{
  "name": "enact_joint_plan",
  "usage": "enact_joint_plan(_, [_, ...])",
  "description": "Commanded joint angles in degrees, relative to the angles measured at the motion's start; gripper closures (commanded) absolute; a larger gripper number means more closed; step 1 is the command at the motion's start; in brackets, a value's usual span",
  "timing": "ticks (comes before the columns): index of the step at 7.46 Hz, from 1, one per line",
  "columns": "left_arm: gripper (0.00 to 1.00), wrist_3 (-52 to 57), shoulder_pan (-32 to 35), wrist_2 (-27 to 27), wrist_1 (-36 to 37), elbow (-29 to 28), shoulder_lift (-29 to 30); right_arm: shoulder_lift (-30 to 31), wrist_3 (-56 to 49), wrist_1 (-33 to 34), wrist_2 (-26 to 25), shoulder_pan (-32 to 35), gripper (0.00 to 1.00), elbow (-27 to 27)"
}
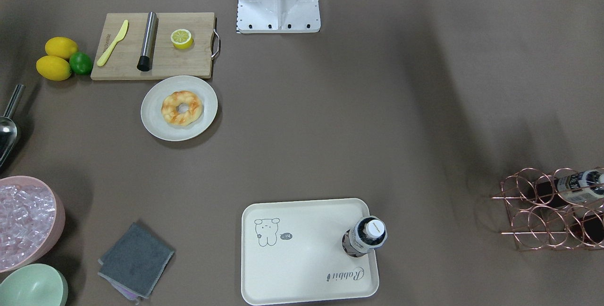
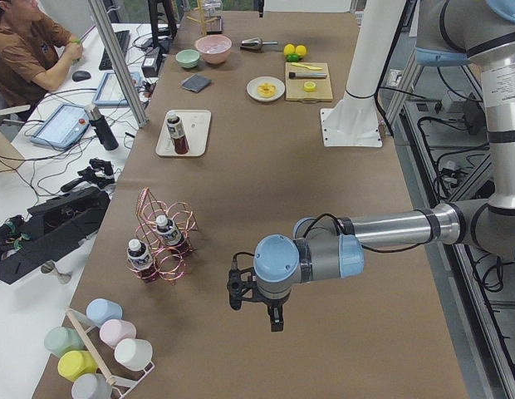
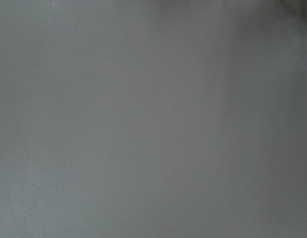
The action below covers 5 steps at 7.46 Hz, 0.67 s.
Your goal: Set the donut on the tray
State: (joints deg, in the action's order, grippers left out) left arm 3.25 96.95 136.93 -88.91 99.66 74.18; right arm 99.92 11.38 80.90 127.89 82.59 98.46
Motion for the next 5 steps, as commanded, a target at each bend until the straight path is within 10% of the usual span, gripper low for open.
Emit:
enact_joint_plan(1, [0.02,0.0,0.0,0.01,0.05,0.36,0.09,0.18,-0.04,-0.13,1.31,-0.06,0.0,-0.02])
enact_joint_plan(5, [0.02,0.0,-0.09,-0.17,0.05,0.01,0.26,-0.08,0.04,-0.3,1.31,-0.06,0.0,0.06])
